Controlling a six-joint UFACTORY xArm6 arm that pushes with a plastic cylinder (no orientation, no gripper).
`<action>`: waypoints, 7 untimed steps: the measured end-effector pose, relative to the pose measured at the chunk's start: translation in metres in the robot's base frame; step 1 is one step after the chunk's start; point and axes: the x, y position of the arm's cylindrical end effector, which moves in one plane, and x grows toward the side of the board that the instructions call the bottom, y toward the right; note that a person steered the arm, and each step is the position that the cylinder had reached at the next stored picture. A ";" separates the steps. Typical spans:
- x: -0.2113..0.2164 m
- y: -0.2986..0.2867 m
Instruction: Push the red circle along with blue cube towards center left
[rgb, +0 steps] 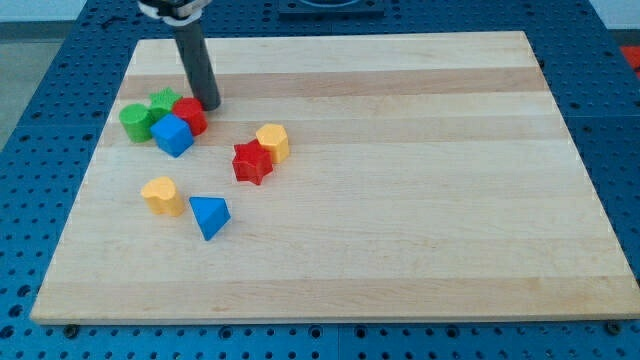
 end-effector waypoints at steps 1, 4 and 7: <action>0.010 -0.003; 0.034 -0.012; 0.028 0.003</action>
